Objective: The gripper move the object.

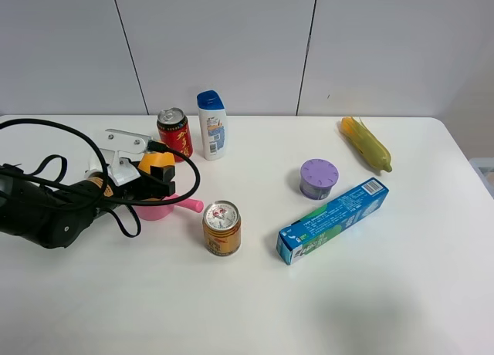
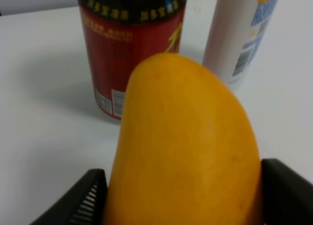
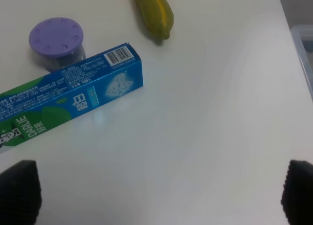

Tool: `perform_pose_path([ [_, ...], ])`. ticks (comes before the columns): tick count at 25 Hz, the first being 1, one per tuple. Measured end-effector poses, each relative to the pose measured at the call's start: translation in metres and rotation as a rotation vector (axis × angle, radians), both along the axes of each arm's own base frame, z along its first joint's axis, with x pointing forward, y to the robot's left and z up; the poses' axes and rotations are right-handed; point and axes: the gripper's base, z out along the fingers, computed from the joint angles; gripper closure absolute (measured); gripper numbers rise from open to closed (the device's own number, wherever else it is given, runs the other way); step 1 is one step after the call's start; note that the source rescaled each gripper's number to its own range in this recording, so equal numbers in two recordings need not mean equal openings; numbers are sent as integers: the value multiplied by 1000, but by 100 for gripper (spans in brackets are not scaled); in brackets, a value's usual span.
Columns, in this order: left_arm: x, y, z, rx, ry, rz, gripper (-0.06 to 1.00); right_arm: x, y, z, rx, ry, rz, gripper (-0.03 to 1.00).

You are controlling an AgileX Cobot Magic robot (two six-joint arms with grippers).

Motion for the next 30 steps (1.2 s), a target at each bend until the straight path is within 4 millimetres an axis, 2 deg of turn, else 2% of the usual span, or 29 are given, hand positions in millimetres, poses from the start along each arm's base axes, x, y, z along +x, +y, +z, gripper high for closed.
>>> perform_pose_path([
  [5,0,0,0,1,2,0,93,0,0,0,0,0,0,-3],
  [6,0,0,0,1,2,0,90,0,0,0,0,0,0,-3],
  [9,0,0,0,0,0,1,65,0,0,0,0,0,0,-3],
  [11,0,0,0,0,0,1,56,0,0,0,0,0,0,-3],
  [15,0,0,0,-2,-1,0,53,0,0,0,0,0,0,-3],
  [18,0,0,8,-11,-26,-2,53,0,0,0,0,0,0,-3],
  [22,-2,1,40,-44,-110,-2,53,0,0,0,0,0,0,-3],
  [25,-10,4,74,-60,-154,0,53,0,0,0,0,0,0,-3],
  [30,-22,10,121,-28,-89,7,52,0,0,0,0,0,0,-3],
])
